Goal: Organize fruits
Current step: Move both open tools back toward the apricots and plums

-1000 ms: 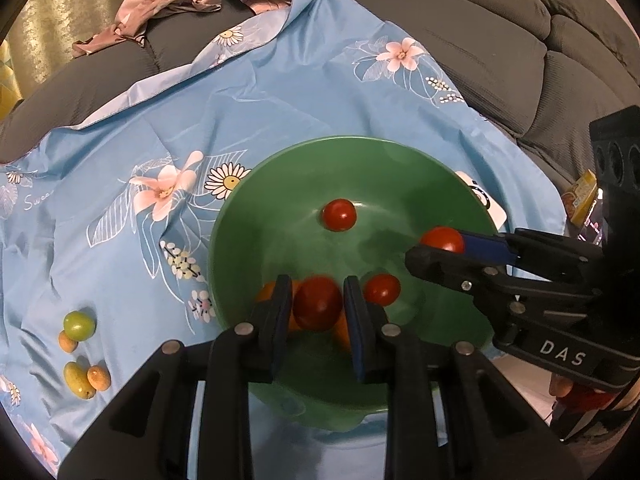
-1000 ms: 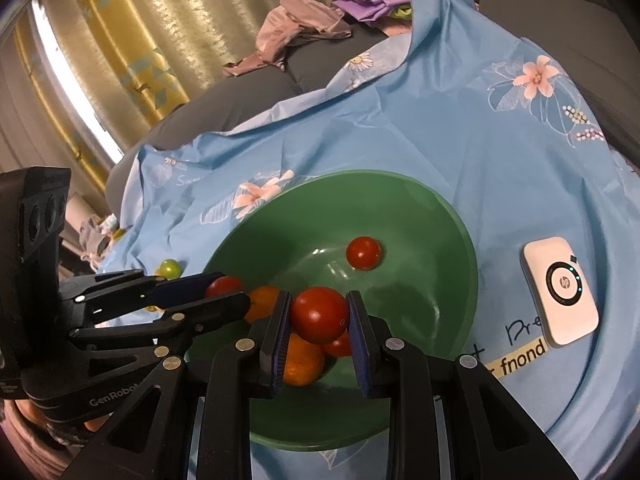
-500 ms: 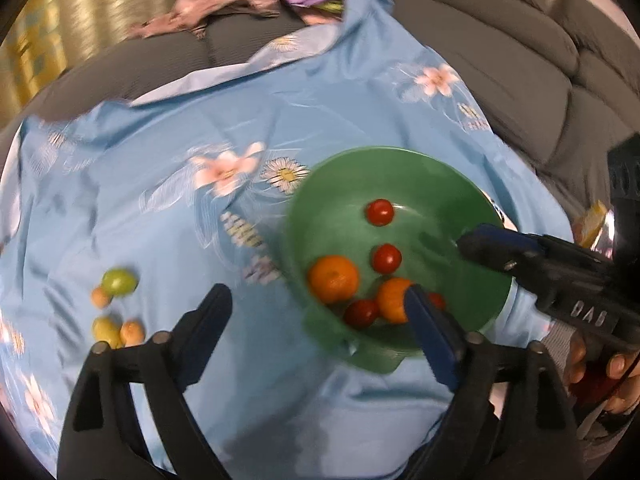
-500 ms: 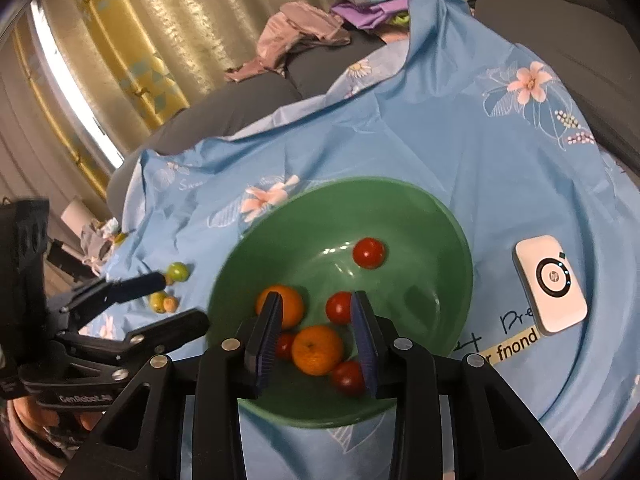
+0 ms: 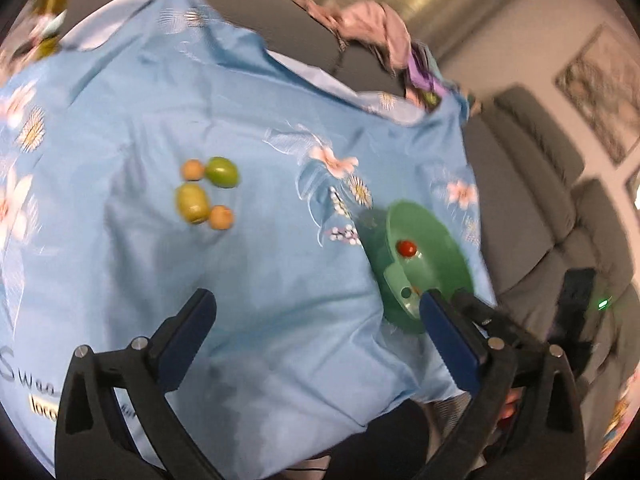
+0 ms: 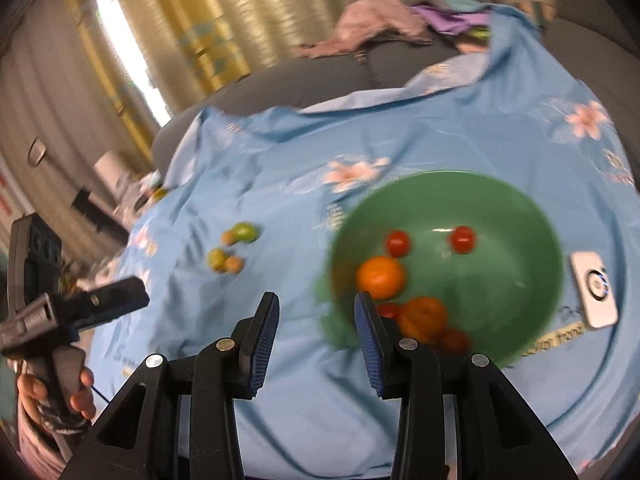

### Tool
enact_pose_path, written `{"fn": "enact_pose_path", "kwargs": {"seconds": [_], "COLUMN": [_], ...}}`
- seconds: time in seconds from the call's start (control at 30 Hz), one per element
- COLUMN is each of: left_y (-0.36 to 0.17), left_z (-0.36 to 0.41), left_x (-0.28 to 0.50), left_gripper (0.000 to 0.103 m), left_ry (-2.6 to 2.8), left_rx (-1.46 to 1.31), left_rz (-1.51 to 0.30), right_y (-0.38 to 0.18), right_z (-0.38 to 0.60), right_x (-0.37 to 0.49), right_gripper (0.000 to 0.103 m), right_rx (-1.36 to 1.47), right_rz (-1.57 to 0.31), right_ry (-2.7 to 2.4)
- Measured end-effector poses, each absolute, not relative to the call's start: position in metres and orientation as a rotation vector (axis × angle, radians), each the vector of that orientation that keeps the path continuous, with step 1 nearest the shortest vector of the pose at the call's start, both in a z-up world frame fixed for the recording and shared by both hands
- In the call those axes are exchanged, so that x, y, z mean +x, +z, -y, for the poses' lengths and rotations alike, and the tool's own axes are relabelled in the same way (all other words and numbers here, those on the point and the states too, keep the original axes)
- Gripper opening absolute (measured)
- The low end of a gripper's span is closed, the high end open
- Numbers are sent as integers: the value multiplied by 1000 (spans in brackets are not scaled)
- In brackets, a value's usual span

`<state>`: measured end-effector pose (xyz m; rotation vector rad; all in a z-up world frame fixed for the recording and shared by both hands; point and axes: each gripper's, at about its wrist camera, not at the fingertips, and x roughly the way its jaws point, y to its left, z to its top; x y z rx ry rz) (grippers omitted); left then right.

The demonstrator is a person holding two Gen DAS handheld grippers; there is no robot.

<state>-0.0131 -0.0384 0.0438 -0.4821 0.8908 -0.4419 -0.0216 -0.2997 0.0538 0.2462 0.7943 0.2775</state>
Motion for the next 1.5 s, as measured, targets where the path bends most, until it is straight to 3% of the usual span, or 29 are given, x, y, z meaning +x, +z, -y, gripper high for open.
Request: {"fn": "enact_pose_path", "kwargs": {"seconds": [0.37, 0.73, 1.03, 1.5], "left_y": [60, 18, 12, 10], "left_z": [-28, -34, -37, -27], "left_x": [-66, -46, -20, 66], "left_gripper": [102, 102, 101, 80], "left_ry": [-411, -376, -352, -362], "left_rx": [-538, -398, -319, -216], "left_rz": [-654, -882, -892, -929], "right_y": [52, 32, 22, -4], "right_z": [239, 208, 192, 151], "right_x": [-29, -16, 12, 80], "right_gripper": [40, 40, 40, 40], "right_rx": [163, 127, 87, -63], "right_rz": [-820, -895, -932, -994], "right_ry": [400, 442, 457, 497]}}
